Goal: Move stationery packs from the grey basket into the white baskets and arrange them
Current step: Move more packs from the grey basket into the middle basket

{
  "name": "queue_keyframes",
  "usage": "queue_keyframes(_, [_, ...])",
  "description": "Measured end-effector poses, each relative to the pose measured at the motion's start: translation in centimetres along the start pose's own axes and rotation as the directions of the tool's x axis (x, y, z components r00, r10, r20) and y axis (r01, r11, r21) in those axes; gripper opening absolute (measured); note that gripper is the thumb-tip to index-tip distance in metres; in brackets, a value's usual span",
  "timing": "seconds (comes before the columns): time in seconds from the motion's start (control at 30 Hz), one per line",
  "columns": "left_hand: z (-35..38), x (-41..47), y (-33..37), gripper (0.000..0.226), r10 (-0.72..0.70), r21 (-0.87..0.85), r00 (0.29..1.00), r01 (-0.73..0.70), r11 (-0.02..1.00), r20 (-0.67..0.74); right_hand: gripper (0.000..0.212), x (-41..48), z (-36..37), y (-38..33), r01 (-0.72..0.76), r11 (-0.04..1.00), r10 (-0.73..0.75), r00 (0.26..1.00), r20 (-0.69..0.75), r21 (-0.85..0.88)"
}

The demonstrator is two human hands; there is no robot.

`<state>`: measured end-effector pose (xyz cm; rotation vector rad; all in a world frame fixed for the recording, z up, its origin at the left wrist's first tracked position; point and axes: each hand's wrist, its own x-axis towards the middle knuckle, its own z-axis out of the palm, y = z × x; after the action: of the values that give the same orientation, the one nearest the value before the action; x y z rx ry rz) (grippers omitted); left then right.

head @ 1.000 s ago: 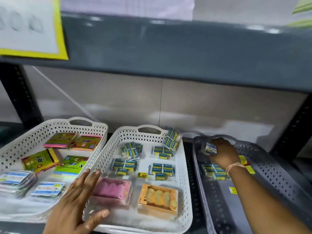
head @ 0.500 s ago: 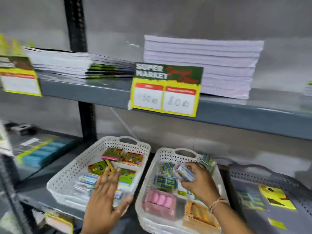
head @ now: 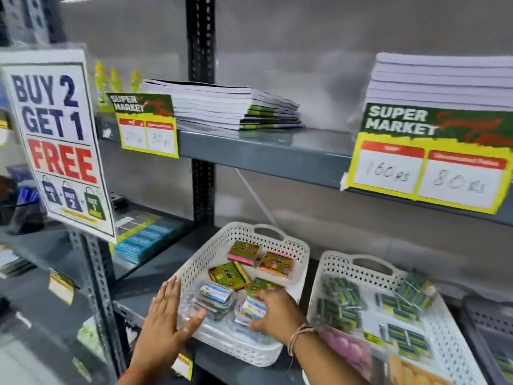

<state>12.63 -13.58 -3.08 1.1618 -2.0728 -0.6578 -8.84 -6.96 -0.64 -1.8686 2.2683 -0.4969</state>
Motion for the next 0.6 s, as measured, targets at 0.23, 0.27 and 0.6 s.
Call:
queue_keyframes(0.23, [0.5,0.1,-0.4,0.085,0.052,0.015,0.997,-0.051,0.999,-0.058,0.052,0.6,0.6,0.4,-0.033,0.999,0.034,0.999,0.041,-0.016])
queue_keyframes(0.27, [0.5,0.1,-0.4,0.085,0.053,0.023,0.997,-0.052,0.998,-0.054,0.053,0.6,0.6,0.4,-0.039,0.999,0.039,0.998,0.046,-0.013])
queue_keyframes(0.6, [0.8,-0.1,2.2,0.095,0.07,0.017,0.992,-0.069,0.997,-0.104,0.064,-3.2,-2.1,0.1,0.116,0.984,-0.08,0.964,-0.252,0.133])
